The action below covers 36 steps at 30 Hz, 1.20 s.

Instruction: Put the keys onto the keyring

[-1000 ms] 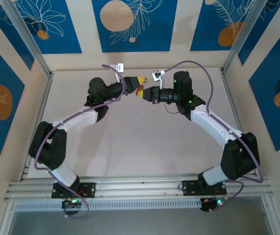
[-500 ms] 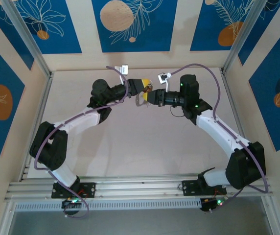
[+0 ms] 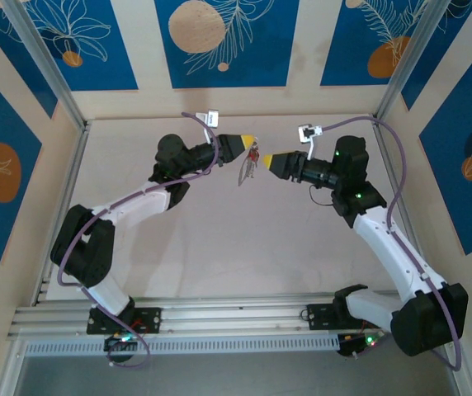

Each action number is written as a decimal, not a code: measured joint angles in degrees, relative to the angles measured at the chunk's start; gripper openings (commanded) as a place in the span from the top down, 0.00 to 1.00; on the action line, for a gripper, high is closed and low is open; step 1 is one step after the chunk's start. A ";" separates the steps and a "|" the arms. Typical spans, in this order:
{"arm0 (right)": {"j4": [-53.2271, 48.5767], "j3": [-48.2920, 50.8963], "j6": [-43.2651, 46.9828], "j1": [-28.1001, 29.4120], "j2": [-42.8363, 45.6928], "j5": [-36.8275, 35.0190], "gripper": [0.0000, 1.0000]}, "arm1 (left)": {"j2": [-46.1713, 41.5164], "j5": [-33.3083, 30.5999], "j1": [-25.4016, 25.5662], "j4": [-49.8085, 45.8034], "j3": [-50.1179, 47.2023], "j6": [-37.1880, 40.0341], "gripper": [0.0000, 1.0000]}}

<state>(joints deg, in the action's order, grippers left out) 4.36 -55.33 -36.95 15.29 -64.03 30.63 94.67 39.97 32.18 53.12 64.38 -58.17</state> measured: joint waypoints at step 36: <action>18.80 -0.04 -16.92 1.64 -9.05 -1.09 0.76 | 0.00 -0.24 1.11 -2.19 0.07 1.73 1.00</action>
<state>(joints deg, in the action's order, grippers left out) 23.16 -55.37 -53.87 16.93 -73.08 29.54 94.67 39.72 33.30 50.94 64.45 -56.45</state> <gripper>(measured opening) 0.260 0.049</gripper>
